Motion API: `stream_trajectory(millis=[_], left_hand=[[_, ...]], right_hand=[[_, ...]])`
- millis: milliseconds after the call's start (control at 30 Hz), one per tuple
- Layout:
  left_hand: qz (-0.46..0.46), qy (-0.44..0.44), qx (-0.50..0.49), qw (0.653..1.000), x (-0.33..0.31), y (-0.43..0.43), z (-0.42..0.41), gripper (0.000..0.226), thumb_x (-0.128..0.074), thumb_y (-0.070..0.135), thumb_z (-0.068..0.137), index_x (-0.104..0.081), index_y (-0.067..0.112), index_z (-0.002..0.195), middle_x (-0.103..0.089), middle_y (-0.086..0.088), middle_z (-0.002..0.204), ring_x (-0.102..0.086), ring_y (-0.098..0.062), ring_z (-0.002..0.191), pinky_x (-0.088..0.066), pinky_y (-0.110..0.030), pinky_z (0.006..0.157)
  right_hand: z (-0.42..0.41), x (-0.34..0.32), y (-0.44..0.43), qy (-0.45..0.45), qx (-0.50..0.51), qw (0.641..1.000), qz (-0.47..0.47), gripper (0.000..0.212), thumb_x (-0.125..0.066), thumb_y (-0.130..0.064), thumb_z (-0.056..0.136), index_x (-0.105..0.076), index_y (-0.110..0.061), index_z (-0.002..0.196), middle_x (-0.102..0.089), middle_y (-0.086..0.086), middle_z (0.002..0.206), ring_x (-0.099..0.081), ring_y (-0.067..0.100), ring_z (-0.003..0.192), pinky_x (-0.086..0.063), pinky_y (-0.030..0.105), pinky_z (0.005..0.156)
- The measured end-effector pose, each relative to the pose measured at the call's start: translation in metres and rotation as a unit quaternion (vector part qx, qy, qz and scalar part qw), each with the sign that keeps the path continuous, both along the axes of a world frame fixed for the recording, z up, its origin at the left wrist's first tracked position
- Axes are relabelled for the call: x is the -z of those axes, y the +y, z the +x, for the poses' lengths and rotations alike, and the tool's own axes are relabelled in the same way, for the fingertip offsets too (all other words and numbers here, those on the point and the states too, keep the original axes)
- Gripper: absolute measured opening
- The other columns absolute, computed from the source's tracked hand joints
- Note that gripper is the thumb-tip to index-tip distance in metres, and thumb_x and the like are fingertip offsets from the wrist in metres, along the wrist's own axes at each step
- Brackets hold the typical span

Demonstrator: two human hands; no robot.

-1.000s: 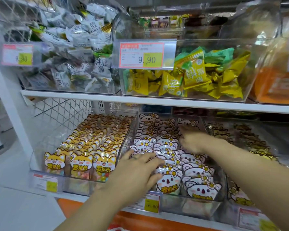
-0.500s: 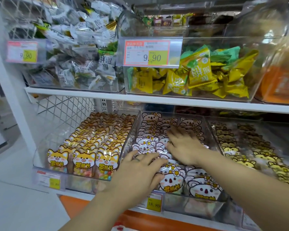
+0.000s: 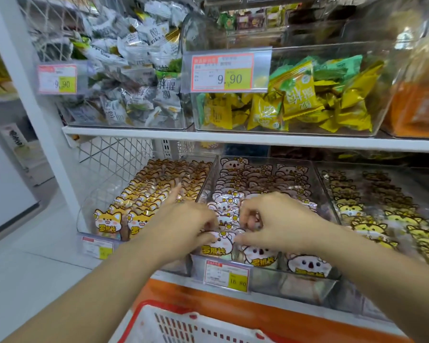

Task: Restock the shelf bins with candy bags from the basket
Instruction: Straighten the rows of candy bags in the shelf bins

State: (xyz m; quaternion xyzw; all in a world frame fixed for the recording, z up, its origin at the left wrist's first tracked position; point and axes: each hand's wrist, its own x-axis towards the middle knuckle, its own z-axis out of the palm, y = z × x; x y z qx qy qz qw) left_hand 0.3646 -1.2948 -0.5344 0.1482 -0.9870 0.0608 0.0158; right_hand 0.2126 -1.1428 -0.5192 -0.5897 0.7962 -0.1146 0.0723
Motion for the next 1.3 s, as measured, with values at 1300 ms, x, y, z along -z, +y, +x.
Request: stream_trajectory(millis=[1300], left_hand=[[-0.074,-0.098,-0.045,0.991,0.019,0.010,-0.009,0.035,-0.058,0.040,0.096,-0.058,0.035,0.130,-0.066,-0.011,0.126,-0.001,-0.032,0.154,0.041,-0.067,0.085]], right_hand=[[0.009,0.046,-0.065,0.084,0.008,0.994,0.071,0.021,-0.060,-0.011,0.085,-0.050,-0.023,0.071,-0.049,-0.004,0.069,-0.046,0.026,0.078,-0.025,0.044,0.108]])
